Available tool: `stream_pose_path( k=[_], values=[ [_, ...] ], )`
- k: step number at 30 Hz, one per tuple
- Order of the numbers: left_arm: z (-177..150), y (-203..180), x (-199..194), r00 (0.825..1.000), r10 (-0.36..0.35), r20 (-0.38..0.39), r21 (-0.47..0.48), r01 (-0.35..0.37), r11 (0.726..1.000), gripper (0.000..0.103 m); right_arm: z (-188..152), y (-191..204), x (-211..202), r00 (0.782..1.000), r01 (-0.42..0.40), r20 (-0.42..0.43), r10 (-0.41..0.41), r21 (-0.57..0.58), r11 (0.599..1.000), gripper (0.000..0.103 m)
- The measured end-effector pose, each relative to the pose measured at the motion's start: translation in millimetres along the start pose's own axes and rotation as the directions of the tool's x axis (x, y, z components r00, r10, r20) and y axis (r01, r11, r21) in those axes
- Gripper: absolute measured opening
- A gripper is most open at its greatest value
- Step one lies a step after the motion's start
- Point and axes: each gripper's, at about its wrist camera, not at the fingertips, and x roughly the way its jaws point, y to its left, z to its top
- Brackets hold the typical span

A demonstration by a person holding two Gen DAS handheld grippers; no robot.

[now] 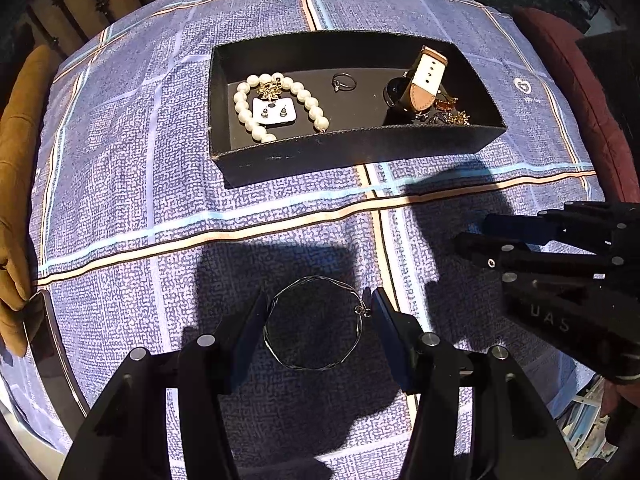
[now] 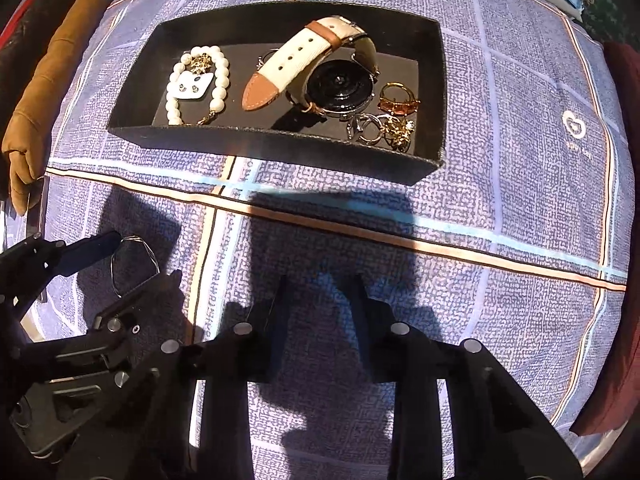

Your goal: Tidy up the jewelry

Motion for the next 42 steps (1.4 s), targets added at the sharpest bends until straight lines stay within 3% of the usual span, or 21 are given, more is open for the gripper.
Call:
stream_pose_path(
  k=[10, 22, 42],
  values=[
    [-14, 3, -4, 1.0, -0.002, 0.003, 0.027, 0.002, 1.0, 0.053, -12, -5, -4, 1.0, -0.018, 0.022, 0.017, 0.017, 1.0, 0.029],
    [-10, 17, -35, 0.999, -0.011, 0.046, 0.021, 0.01, 1.0, 0.053, -24, -12, -24, 0.998, -0.03, 0.055, 0.029, 0.03, 0.999, 0.029],
    [26, 7, -48, 0.997, -0.017, 0.072, 0.031, 0.015, 0.999, 0.053, 15, -20, -54, 0.993, -0.043, 0.108, 0.043, -0.001, 0.999, 0.029]
  ],
)
